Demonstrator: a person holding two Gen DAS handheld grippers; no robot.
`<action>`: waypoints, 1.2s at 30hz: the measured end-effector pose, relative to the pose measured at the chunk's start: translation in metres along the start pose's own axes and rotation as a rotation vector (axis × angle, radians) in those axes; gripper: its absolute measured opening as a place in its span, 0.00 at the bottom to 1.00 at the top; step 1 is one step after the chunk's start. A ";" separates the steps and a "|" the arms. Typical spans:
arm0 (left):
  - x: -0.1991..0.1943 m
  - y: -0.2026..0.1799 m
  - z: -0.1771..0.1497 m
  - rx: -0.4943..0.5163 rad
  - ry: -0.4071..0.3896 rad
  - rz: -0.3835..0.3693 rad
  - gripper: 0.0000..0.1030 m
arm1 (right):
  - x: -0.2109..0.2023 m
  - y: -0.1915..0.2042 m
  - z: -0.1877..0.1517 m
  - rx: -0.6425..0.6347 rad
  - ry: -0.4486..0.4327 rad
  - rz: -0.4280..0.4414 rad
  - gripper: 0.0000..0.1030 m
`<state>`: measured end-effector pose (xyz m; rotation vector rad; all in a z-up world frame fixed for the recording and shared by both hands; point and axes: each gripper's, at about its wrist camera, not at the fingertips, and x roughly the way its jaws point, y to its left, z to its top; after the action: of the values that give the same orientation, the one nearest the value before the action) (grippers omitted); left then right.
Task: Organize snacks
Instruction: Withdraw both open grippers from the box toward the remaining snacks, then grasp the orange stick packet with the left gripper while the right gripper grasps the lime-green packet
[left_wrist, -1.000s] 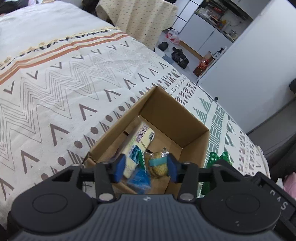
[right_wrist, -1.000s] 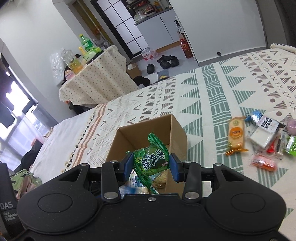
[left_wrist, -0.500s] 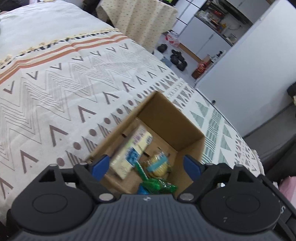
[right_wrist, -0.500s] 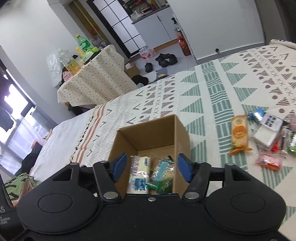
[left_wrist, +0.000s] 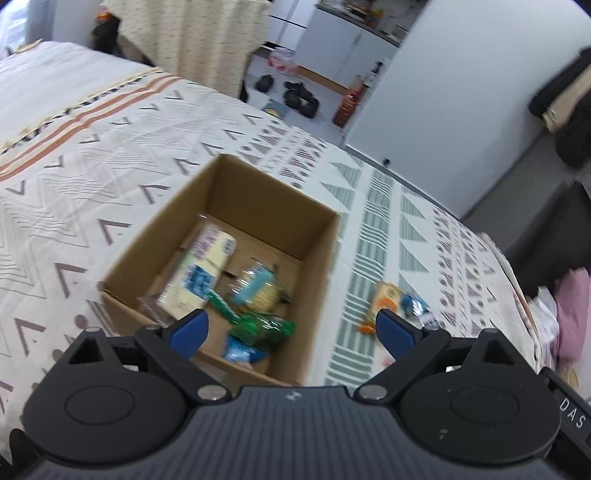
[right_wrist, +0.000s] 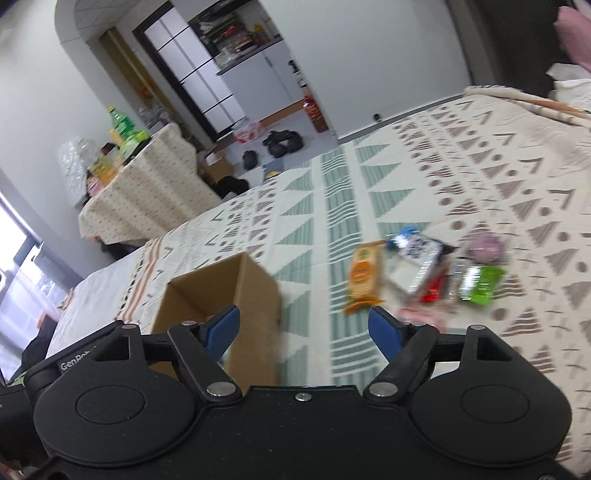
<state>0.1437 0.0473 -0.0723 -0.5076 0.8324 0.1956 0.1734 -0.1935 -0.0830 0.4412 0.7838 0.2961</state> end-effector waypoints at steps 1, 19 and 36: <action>0.000 -0.004 -0.003 0.011 0.004 -0.008 0.94 | -0.004 -0.007 0.000 0.007 -0.003 -0.006 0.76; 0.012 -0.067 -0.047 0.199 -0.005 -0.051 0.94 | -0.042 -0.122 -0.005 0.165 -0.029 -0.076 0.83; 0.051 -0.085 -0.065 0.238 0.008 -0.034 0.91 | 0.006 -0.134 -0.008 0.176 0.047 0.005 0.86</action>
<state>0.1651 -0.0604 -0.1171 -0.2992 0.8415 0.0621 0.1847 -0.3053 -0.1566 0.6033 0.8582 0.2436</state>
